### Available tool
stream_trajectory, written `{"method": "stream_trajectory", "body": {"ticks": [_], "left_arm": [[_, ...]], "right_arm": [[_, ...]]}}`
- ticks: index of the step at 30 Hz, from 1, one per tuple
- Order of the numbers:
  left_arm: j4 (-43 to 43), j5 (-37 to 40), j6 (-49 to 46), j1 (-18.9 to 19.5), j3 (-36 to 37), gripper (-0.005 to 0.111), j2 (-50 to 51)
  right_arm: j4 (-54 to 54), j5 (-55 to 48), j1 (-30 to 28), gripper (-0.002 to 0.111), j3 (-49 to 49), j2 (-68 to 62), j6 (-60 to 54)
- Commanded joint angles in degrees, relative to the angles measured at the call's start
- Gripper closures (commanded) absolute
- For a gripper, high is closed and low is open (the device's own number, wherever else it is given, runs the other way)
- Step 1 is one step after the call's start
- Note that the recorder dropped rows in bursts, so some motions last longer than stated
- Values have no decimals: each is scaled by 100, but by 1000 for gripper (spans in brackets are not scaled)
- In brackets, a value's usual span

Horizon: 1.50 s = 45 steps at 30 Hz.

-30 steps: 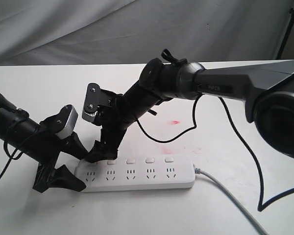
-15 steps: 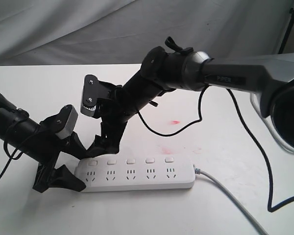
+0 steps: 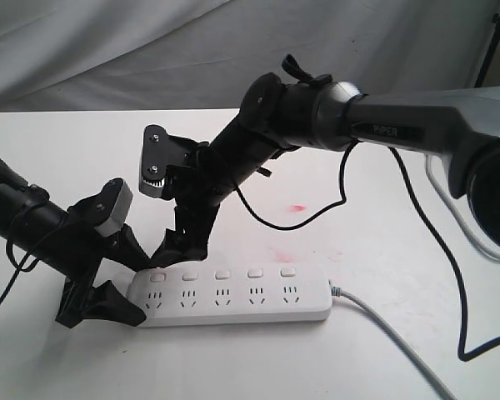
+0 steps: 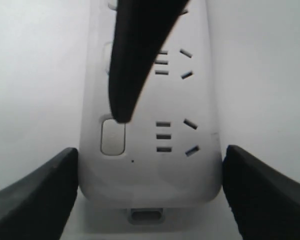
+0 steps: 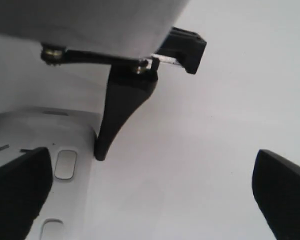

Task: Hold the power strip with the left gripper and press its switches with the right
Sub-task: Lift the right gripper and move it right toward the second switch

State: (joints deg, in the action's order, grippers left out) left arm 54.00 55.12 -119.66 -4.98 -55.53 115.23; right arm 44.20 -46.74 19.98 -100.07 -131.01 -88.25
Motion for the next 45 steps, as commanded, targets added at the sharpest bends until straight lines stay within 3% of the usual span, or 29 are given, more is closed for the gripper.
{"method": "stream_trajectory", "body": {"ticks": [1,13,33,45], "left_arm": [[-115,13,-31,-36,-7,56,20],[-115,13,-31,-36,-7,56,20],[-115,13,-31,-36,-7,56,20],[-115,13,-31,-36,-7,56,20]], "right_arm": [[-171,-136,-45,3,26,53,155],[-59,-533,-481,3,26,160,195],[-22,-598,-454,3,41,130,159],[362,-171,-454,3,708,129,-290]]}}
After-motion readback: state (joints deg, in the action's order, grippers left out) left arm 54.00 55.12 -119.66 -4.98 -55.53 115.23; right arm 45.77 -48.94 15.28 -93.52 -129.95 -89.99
